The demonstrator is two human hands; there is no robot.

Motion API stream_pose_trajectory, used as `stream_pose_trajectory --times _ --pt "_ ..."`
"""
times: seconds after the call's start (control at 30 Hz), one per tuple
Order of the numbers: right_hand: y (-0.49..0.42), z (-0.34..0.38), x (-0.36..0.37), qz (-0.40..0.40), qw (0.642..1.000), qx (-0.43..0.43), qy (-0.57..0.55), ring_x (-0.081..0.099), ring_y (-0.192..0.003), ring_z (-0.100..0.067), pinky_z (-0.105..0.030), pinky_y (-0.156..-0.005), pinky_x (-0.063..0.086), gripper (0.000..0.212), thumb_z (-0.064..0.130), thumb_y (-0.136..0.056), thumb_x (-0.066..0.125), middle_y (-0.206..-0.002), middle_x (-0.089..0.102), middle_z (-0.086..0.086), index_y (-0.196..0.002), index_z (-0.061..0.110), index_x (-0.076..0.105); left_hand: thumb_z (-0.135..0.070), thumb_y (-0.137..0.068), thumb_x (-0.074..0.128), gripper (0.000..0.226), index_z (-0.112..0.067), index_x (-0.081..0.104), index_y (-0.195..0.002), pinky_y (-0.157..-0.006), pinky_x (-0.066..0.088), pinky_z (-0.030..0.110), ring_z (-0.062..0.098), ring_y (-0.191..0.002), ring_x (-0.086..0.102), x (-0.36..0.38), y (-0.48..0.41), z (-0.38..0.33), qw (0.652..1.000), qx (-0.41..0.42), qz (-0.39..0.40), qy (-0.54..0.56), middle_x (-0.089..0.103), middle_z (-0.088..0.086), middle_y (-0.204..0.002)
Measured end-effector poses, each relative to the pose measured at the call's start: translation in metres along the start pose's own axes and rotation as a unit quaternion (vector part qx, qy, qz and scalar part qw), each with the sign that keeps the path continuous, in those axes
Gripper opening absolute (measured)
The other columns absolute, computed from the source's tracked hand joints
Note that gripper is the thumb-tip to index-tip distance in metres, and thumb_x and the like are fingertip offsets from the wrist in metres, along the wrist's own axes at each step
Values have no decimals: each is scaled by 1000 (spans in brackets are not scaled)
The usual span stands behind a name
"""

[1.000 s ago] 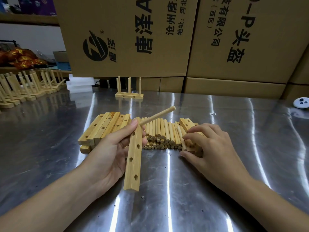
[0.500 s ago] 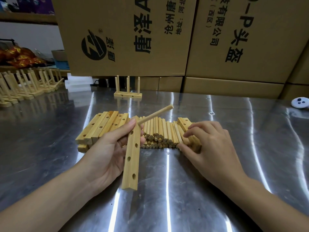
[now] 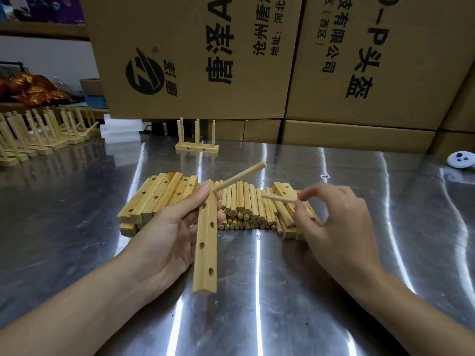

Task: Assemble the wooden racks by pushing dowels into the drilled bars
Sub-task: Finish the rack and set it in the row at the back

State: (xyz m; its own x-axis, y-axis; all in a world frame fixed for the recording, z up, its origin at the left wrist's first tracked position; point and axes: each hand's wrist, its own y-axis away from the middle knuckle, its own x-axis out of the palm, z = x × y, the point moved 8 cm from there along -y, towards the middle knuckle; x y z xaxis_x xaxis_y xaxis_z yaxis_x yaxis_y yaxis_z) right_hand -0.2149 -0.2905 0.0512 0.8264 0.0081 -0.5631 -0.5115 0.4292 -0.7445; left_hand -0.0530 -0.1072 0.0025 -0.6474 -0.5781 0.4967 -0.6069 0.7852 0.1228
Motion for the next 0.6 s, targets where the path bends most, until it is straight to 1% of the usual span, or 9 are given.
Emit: stream_pose_trajectory --times 0.03,0.07,0.1,0.17,0.23,0.33,0.47,0.53,0.6 --pt "0 -3 -5 -13 998 18 -51 63 -87 -3 -25 -78 42 9 30 -97 70 -87 70 18 -93 35 63 -43 -79 80 38 -16 86 -105 -60 61 26 13 -76 72 1 0 0 1000 1 3 5 75 3 -93" --pt "1 -6 -8 -17 992 41 -119 68 -86 -3 -19 -74 46 9 28 -99 68 -88 73 17 -95 35 64 -42 -84 77 38 -16 85 -110 -60 62 29 15 -78 73 1 -1 0 1000 4 7 13 75 5 -94" --pt "2 -7 -8 -15 978 67 -196 71 -85 -5 -14 -68 48 10 25 -101 68 -90 76 14 -97 33 65 -41 -89 74 38 -14 82 -114 -61 63 31 16 -80 74 1 -2 -1 1000 10 10 21 76 8 -95" --pt "5 -4 -8 -4 943 96 -318 74 -83 -10 -13 -61 51 13 17 -104 66 -90 78 4 -102 29 68 -37 -95 69 32 -13 82 -112 -63 64 34 20 -87 77 0 -3 -3 999 24 8 28 77 13 -101" --pt "6 7 -9 2 927 84 -365 74 -86 -14 -15 -64 53 13 14 -105 65 -91 78 -1 -105 26 70 -34 -97 68 28 -13 83 -107 -67 66 36 23 -99 79 -2 -5 -4 999 33 2 37 78 16 -109" --pt "8 24 -11 13 923 49 -382 74 -93 -19 -19 -71 57 9 20 -104 64 -97 76 -3 -110 25 69 -31 -99 68 27 -10 82 -110 -72 66 39 27 -111 77 -4 -6 -5 998 42 7 39 77 18 -120" --pt "12 38 -13 21 933 18 -359 75 -96 -20 -24 -75 60 12 22 -102 63 -103 76 0 -112 26 68 -31 -96 72 29 -8 80 -112 -75 66 44 28 -110 77 -5 -7 -7 998 52 18 6 78 16 -117" --pt "12 44 -15 24 945 -7 -326 75 -94 -18 -21 -75 59 13 25 -100 63 -101 75 5 -112 26 66 -31 -95 73 29 -10 80 -112 -76 66 46 27 -110 77 -7 -8 -7 998 58 17 -4 78 15 -116" --pt "11 47 -16 27 957 -36 -288 74 -93 -15 -18 -75 56 11 22 -102 63 -97 74 8 -112 26 65 -31 -95 73 32 -9 78 -117 -75 65 46 27 -110 77 -8 -8 -7 998 63 12 -9 78 15 -116"
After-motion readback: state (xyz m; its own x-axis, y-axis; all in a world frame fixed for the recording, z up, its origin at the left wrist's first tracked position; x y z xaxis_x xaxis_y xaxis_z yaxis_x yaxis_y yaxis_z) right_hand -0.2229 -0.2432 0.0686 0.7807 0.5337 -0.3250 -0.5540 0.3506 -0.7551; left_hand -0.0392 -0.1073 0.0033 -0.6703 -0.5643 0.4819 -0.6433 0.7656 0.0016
